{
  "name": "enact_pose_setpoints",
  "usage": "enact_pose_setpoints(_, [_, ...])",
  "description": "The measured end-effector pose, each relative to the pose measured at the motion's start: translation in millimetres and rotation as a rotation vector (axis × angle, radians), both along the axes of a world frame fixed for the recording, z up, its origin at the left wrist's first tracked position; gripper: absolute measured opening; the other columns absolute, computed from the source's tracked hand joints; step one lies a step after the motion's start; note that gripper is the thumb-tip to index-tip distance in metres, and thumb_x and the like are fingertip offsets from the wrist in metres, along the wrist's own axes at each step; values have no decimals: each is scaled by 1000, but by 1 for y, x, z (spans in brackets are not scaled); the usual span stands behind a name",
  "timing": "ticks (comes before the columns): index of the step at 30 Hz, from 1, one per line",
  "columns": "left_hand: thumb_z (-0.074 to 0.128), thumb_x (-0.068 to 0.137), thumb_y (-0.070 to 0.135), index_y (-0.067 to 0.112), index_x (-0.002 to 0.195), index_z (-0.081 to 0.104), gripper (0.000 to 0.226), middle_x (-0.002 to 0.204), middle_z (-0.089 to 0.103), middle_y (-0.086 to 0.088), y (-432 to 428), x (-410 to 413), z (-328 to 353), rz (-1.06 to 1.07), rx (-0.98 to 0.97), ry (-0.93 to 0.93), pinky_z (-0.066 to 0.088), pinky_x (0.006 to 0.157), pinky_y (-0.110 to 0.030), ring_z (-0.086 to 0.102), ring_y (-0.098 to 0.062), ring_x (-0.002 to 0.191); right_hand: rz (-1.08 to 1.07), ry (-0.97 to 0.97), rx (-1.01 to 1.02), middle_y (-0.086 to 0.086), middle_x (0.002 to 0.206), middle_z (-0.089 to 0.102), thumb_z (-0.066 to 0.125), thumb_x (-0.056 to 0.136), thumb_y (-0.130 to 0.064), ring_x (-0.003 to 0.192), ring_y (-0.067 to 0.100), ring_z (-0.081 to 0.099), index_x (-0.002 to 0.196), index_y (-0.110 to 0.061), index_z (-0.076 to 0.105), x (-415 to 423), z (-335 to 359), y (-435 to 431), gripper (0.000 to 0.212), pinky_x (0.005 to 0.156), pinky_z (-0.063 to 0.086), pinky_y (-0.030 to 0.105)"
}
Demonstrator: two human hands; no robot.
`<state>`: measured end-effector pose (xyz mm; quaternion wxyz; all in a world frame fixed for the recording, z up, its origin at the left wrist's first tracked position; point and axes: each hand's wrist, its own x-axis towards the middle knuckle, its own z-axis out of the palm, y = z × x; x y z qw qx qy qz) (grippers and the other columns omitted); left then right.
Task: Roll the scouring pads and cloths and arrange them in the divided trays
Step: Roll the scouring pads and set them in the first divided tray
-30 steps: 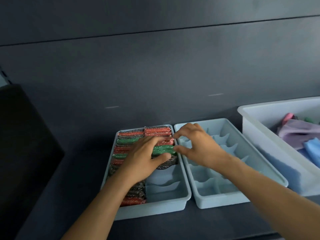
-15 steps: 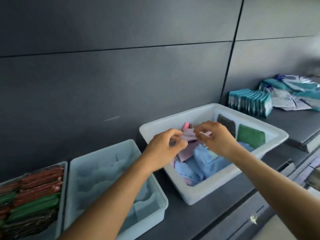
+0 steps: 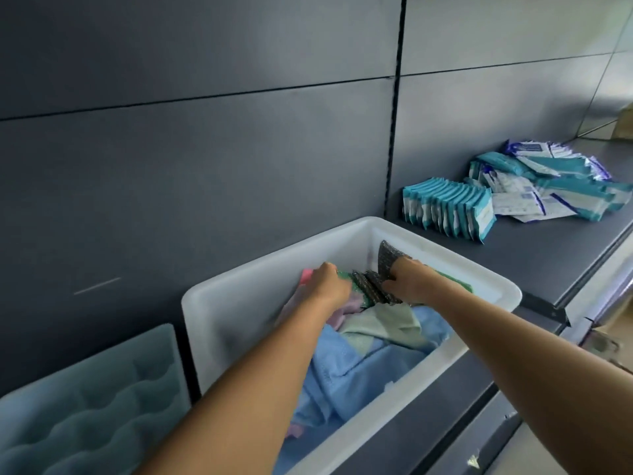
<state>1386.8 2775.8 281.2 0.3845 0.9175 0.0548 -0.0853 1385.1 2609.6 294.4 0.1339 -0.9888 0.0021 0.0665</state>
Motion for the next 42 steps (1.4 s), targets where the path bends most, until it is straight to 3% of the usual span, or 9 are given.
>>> enact_pose_setpoints(4, [64,83,33,5,125,48,52,123,62,-13,-16,17,-7,63,135,3,47,87,-29,60,-32,112,13,71,-28,2,71,46,66,82,-32,75,25,51,67,-13,41,9,-4,3,35,60,38,29])
enact_pose_setpoints(8, [63,78,24,11,100,60,26,90,72,-7,-17,19,-8,78,28,44,57,78,-31,69,-22,86,18,-2,-79,8,88,52,57,81,-10,78,28,53,72,-11,42,9,0,3,18,64,44,32])
enact_pose_setpoints(12, [65,79,24,16,91,63,14,71,59,-4,3,9,7,131,-278,-10,43,55,-22,54,-19,62,-48,-217,-110,8,92,61,52,81,-14,78,28,54,87,-13,49,-6,14,6,7,64,44,32])
enact_pose_setpoints(18, [62,87,11,11,103,66,17,78,63,-5,59,-29,36,170,-577,-120,39,47,-22,50,-18,60,-166,-566,401,4,86,66,51,85,-20,79,29,61,106,-26,60,-47,33,29,23,67,51,36])
enact_pose_setpoints(21, [64,89,13,16,96,67,8,88,70,0,89,-54,43,172,-667,-203,45,65,-26,60,-15,75,-84,-610,711,-1,72,62,52,89,-9,64,16,55,95,-20,61,-63,40,50,16,58,45,26])
enact_pose_setpoints(31, [60,96,14,17,105,64,10,97,71,7,213,-175,66,221,-715,-476,48,70,-11,64,-2,84,74,-400,1164,7,93,72,62,90,-2,71,9,66,108,-17,64,-136,54,165,24,58,55,22])
enact_pose_setpoints(34, [62,94,9,14,113,59,21,102,72,6,272,-221,69,250,-661,-562,50,71,-9,68,4,84,151,-302,1255,5,80,68,58,92,0,47,-1,58,97,-14,62,-162,54,215,16,42,47,17])
enact_pose_setpoints(37, [62,94,13,21,116,58,24,102,71,11,332,-268,72,286,-556,-548,50,68,-7,67,8,87,216,-247,1283,2,74,69,59,91,1,56,6,64,89,-16,62,-181,52,264,18,50,54,24])
enact_pose_setpoints(42, [63,92,19,20,126,58,34,115,71,4,408,-333,61,296,-421,-471,53,89,-24,67,-5,103,310,-154,1309,7,79,70,62,90,-1,67,17,69,89,-9,62,-208,48,331,8,57,57,33])
